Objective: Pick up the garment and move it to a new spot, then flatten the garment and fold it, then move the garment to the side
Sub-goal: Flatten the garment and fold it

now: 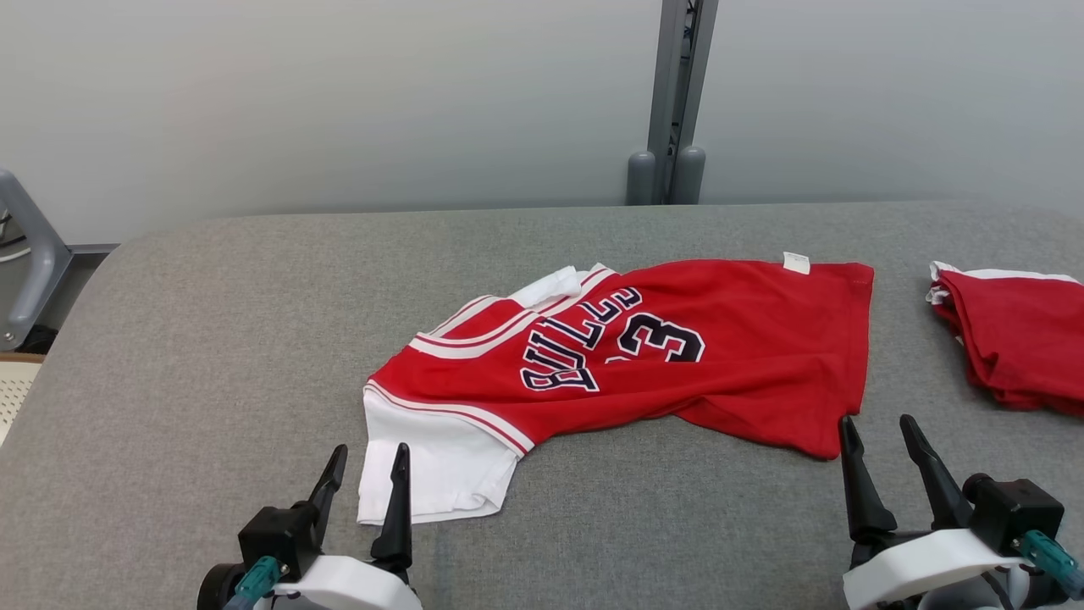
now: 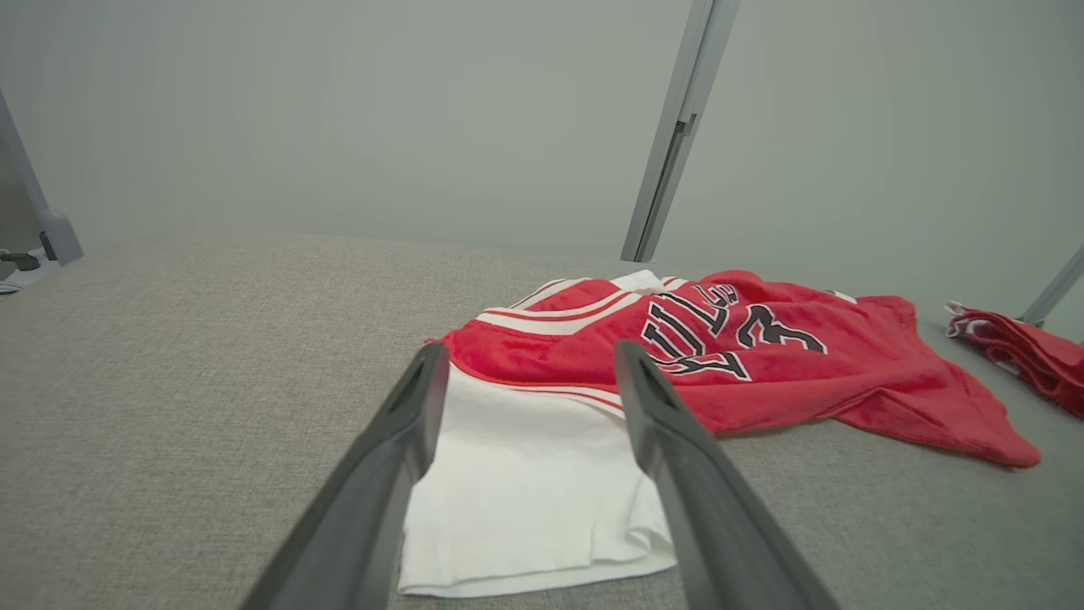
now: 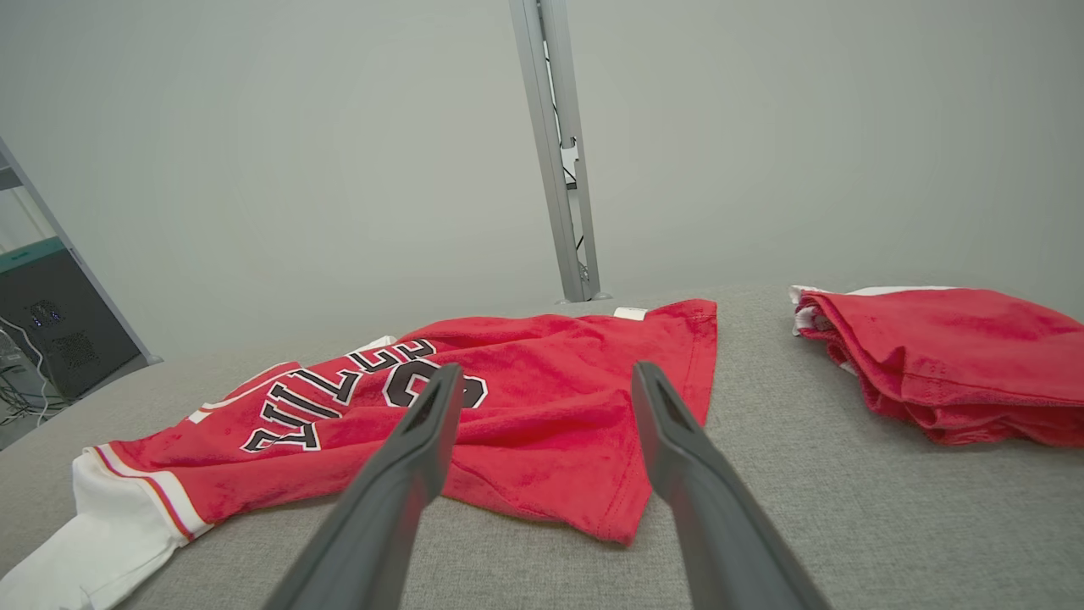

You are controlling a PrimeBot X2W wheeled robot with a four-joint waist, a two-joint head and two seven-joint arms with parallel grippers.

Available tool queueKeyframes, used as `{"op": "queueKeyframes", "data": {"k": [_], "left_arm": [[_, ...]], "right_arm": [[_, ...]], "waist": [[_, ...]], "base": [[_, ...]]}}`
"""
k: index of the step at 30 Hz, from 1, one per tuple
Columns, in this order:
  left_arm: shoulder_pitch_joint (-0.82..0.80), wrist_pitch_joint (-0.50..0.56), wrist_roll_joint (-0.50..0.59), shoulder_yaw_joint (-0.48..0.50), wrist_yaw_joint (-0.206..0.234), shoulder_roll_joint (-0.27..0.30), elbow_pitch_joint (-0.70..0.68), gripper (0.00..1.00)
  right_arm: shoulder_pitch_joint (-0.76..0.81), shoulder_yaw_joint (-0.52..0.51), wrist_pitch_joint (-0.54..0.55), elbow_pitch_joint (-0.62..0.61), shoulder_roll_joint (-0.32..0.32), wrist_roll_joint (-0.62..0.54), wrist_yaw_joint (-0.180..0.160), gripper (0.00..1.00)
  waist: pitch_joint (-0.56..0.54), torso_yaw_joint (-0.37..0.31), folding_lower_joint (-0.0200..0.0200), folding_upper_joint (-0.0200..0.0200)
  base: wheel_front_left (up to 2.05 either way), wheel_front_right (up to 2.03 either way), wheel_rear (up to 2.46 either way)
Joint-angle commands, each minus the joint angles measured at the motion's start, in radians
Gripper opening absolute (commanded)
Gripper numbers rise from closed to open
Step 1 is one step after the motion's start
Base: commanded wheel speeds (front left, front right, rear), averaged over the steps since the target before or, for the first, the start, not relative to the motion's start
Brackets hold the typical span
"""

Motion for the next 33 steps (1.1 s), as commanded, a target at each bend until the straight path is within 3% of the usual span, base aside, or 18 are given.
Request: {"op": "queueKeyframes", "data": {"k": [1,8,14,27,29,33], "left_arm": [[-0.007,-0.005,0.006,0.005,0.006,0.003,-0.005,1.0],[-0.006,-0.005,0.009,0.007,0.008,0.004,0.005,1.0],[-0.026,0.031,-0.006,0.011,0.018,0.009,0.095,1.0],[-0.179,0.242,-0.024,0.02,0.084,0.025,0.382,1.0],[-0.191,0.25,-0.034,0.022,0.083,0.023,0.408,0.92],[-0.204,0.259,-0.041,0.013,0.075,0.02,0.457,0.63]], "right_arm": [[-0.012,-0.002,-0.006,0.003,-0.004,0.003,0.0,1.0],[-0.012,-0.001,-0.007,0.005,-0.004,0.007,0.0,1.0],[-0.015,-0.002,-0.008,0.01,-0.004,0.007,0.0,1.0],[-0.037,0.01,-0.004,0.036,-0.004,0.008,0.0,1.0],[-0.04,0.007,-0.004,0.038,-0.004,0.007,0.0,1.0],[-0.039,0.004,-0.006,0.041,-0.004,0.004,0.0,1.0]], "waist": [[-0.001,0.0,0.0,0.0],[0.0,0.0,0.0,0.0],[0.007,0.003,0.0,0.0],[0.032,-0.042,0.0,0.0],[0.035,-0.052,0.0,0.0],[0.036,-0.065,0.0,0.0]], "base": [[0.0,0.0,0.0],[0.0,0.0,0.0],[0.0,0.0,0.0],[0.0,0.0,0.0],[0.0,0.0,0.0],[0.0,0.0,0.0]]}}
